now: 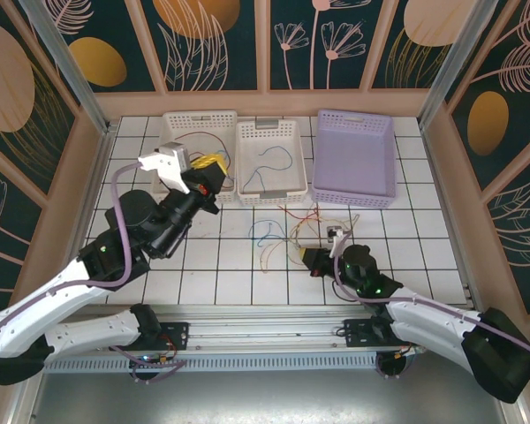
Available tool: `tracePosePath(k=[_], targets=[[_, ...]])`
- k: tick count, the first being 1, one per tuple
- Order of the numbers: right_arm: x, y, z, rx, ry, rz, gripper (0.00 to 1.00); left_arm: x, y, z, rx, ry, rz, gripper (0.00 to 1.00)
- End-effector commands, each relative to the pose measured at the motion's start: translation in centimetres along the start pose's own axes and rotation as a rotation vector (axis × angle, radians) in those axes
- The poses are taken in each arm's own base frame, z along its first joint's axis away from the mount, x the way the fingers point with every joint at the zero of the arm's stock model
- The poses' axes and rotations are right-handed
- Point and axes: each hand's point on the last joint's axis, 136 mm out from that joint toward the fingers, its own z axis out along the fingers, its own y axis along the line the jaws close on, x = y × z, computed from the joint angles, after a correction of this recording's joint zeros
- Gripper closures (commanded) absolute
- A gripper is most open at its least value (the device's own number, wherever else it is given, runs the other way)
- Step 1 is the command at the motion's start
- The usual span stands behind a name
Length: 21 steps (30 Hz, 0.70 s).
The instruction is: Untangle the cables
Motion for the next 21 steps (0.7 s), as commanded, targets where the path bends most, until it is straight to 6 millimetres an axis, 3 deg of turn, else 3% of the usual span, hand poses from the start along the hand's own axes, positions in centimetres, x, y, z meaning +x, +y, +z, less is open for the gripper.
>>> tracePosePath(k=[1, 6, 13, 18, 21], targets=[[-0.1, -1.8, -0.3, 0.059, -0.024, 0.057, 1.00, -0.8, 0.5, -0.6, -0.038, 0.001, 0.057, 1.00], [0.6, -3.2, -0.5, 0.105, -0.019, 0.080, 1.00, -1.5, 0.6, -0.9, -0.039, -0.015, 0.057, 1.00], [1.4, -3.8, -0.7, 0.109, -0.011, 0.088, 1.00, -0.8, -0.5, -0.2, 0.017, -0.023, 0.078, 1.00], [1.2, -3.0, -0.9, 0.065, -0.023, 0.088, 1.00, 0.6, -1.8, 1.9, 0.066, -0.009, 0.114, 1.00], [0.8, -2.0, -1.3, 0.018, -0.036, 0.082, 1.00, 1.3, -1.6, 3.8, 0.076, -0.006, 0.114, 1.00]])
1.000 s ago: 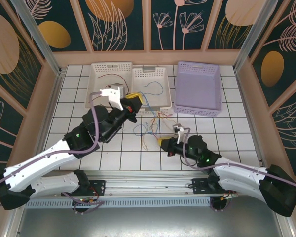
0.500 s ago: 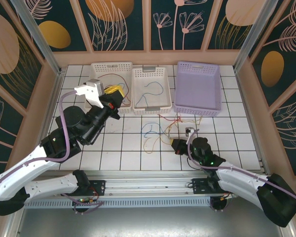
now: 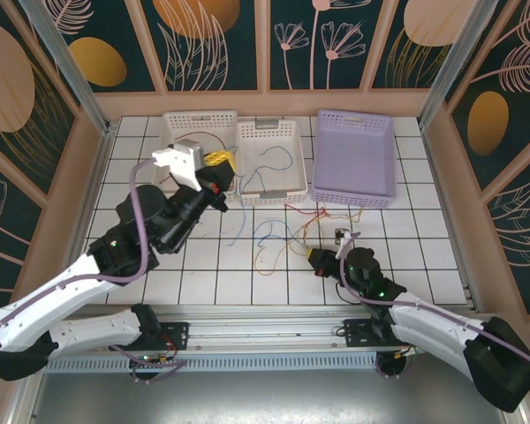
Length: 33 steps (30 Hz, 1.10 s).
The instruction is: Untangle the cables
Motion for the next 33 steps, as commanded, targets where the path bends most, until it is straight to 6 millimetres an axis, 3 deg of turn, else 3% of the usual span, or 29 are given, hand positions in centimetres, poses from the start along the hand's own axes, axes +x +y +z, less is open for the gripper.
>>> tracePosePath(k=[1, 11, 20, 27, 28, 33], targets=[[1.0, -0.6, -0.6, -0.019, 0.007, 0.013, 1.00, 0.1, -0.1, 2.2, 0.043, -0.024, 0.000, 1.00], [1.0, 0.2, -1.6, -0.061, 0.006, 0.006, 1.00, 2.8, 2.0, 10.3, 0.047, 0.035, -0.032, 1.00], [1.2, 1.2, -1.8, -0.104, 0.027, 0.000, 1.00, 6.7, 6.7, 17.0, -0.026, 0.092, -0.075, 1.00], [1.1, 1.9, -1.9, -0.123, 0.030, -0.017, 1.00, 10.2, 10.1, 21.0, -0.078, 0.143, -0.096, 1.00], [1.1, 2.0, -1.9, -0.125, 0.030, -0.020, 1.00, 11.6, 10.8, 21.8, -0.088, 0.167, -0.101, 1.00], [1.3, 2.2, -2.0, -0.135, 0.034, -0.027, 1.00, 12.7, 11.9, 23.6, -0.101, 0.172, -0.117, 1.00]])
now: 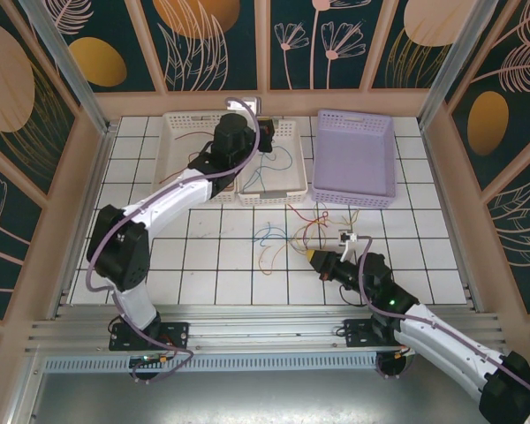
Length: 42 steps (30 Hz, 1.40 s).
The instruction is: Untangle the cables
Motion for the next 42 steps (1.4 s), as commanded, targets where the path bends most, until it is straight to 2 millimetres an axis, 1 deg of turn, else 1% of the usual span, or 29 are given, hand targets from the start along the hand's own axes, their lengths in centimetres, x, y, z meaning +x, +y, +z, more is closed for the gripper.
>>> tracePosePath(k=[1, 4, 6, 9, 11, 14, 16, 18, 21, 24, 30, 31, 35, 42], targets=[[1.4, -0.7, -0.1, -0.003, 0.029, -0.014, 1.00, -2.4, -0.9, 0.8, 0.043, -0.070, -0.033, 1.00], [1.5, -0.6, -0.1, -0.006, 0.030, -0.019, 1.00, -1.9, -0.7, 1.9, 0.038, -0.055, -0.044, 1.00], [1.5, -0.6, -0.1, -0.008, 0.032, -0.024, 1.00, -2.0, -1.0, 2.4, 0.046, -0.053, -0.053, 1.00], [1.5, -0.5, -0.1, -0.010, 0.033, -0.027, 1.00, -4.1, -2.0, 2.3, 0.070, -0.085, -0.079, 1.00], [1.5, -0.4, -0.1, -0.015, 0.036, -0.028, 1.00, -5.9, -3.1, 1.8, 0.108, -0.110, -0.098, 1.00], [1.5, -0.4, -0.1, -0.018, 0.034, -0.030, 1.00, -8.0, -4.1, 0.8, 0.137, -0.148, -0.112, 1.00], [1.4, -0.2, -0.1, -0.022, 0.031, -0.032, 1.00, -8.4, -4.3, 0.7, 0.136, -0.148, -0.107, 1.00], [1.4, -0.2, -0.1, -0.023, 0.030, -0.034, 1.00, -8.2, -4.1, 0.8, 0.125, -0.142, -0.102, 1.00], [1.4, -0.2, -0.1, -0.024, 0.031, -0.035, 1.00, -7.0, -3.4, 1.1, 0.106, -0.125, -0.102, 1.00], [1.5, -0.1, -0.1, -0.026, 0.034, -0.034, 1.00, -5.1, -2.5, 1.6, 0.086, -0.104, -0.106, 1.00], [1.5, -0.2, -0.1, -0.023, 0.036, -0.037, 1.00, -0.6, -0.6, 2.6, 0.063, -0.054, -0.148, 1.00], [1.6, -0.3, -0.1, -0.023, 0.038, -0.037, 1.00, 0.5, 0.0, 2.8, 0.054, -0.043, -0.155, 1.00], [1.7, -0.2, -0.1, -0.025, 0.041, -0.037, 1.00, 3.6, 1.2, 3.4, 0.038, -0.009, -0.179, 1.00], [1.7, -0.2, -0.1, -0.032, 0.037, -0.032, 1.00, 6.4, 2.4, 4.1, 0.018, 0.028, -0.189, 1.00]])
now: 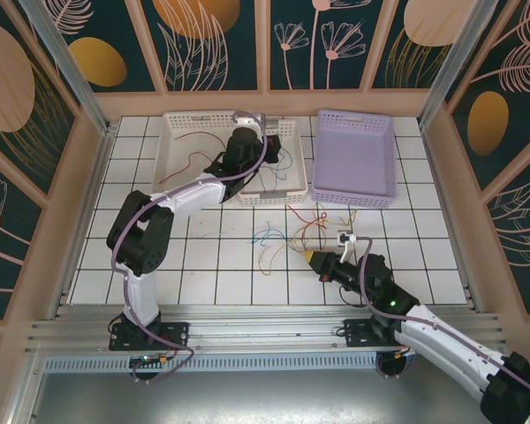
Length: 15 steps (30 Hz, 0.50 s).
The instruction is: Untangle the cables
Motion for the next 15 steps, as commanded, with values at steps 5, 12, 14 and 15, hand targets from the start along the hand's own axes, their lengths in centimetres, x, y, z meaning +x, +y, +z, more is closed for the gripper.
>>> tracePosePath(k=[5, 12, 14, 15], targets=[[1.5, -0.9, 0.0, -0.004, 0.032, -0.017, 1.00, 1.1, 1.3, 0.4, -0.005, -0.015, -0.025, 1.00], [1.3, -0.8, 0.0, 0.000, 0.031, -0.021, 1.00, 2.9, 2.5, -0.2, -0.037, 0.027, -0.020, 0.81], [1.3, -0.8, 0.0, 0.004, 0.030, -0.021, 1.00, 3.1, 2.5, -0.3, -0.039, 0.035, -0.016, 0.72], [1.2, -0.7, 0.0, 0.005, 0.027, -0.019, 1.00, 3.0, 2.5, -0.4, -0.041, 0.038, -0.014, 0.68]])
